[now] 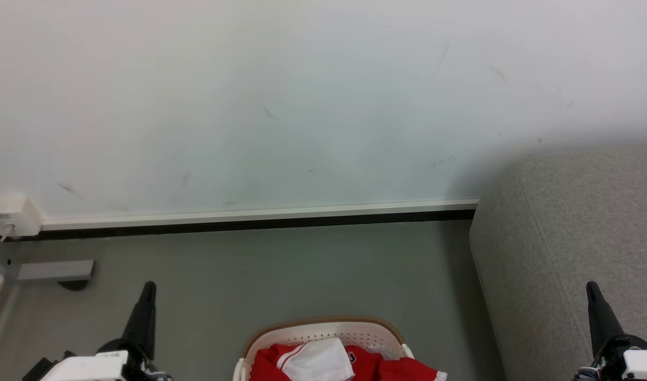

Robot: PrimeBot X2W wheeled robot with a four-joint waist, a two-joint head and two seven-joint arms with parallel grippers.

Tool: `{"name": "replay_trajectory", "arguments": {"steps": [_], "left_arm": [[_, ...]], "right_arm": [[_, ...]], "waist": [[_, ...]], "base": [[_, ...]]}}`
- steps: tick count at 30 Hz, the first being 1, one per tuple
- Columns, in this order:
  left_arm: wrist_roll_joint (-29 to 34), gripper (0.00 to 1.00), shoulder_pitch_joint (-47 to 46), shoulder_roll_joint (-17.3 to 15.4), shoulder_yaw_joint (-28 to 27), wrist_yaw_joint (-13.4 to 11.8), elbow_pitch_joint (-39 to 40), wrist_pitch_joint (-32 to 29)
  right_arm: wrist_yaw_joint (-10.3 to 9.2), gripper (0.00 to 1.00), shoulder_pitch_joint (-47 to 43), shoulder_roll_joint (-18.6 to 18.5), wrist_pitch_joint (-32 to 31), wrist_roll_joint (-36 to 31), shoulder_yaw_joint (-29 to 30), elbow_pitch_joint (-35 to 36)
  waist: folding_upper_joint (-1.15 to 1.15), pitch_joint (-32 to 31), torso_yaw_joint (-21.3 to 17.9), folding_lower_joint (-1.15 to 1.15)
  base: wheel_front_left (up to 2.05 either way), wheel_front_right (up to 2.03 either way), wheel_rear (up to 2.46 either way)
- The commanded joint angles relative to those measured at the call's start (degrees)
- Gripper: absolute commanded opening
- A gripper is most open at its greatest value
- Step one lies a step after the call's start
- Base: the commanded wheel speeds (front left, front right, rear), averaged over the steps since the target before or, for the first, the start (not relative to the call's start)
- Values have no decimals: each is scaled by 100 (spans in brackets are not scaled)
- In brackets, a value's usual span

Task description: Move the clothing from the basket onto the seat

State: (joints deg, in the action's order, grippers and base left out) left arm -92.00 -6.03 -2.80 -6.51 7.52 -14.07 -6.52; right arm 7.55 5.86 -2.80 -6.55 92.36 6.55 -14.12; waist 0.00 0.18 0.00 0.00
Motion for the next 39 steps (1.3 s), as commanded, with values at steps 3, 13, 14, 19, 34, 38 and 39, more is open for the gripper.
{"name": "replay_trajectory", "arguments": {"steps": [3,13,14,19,34,38,39], "left_arm": [[-80,0,-38,-11,-13,5,17,-20],[-80,0,-38,-11,-13,5,17,-20],[-80,0,-38,-11,-13,5,17,-20],[-80,0,-39,-11,-13,5,17,-20],[-80,0,-39,-11,-13,5,17,-20],[-80,0,-39,-11,-13,5,17,-20],[-80,0,-39,-11,-13,5,17,-20]], "right_arm": [[-13,0,69,-6,-11,11,13,22],[-13,0,69,-6,-11,11,13,22],[-13,0,69,-6,-11,11,13,22],[-13,0,69,-6,-11,11,13,22],[-13,0,69,-6,-11,11,13,22],[-13,0,69,-6,-11,11,13,22],[-13,0,69,-6,-11,11,13,22]], "waist": [[0,0,0,0],[0,0,0,0],[0,0,0,0],[0,0,0,0],[0,0,0,0],[0,0,0,0],[0,0,0,0]], "base": [[0,0,0],[0,0,0],[0,0,0],[0,0,0],[0,0,0],[0,0,0],[0,0,0]]}}
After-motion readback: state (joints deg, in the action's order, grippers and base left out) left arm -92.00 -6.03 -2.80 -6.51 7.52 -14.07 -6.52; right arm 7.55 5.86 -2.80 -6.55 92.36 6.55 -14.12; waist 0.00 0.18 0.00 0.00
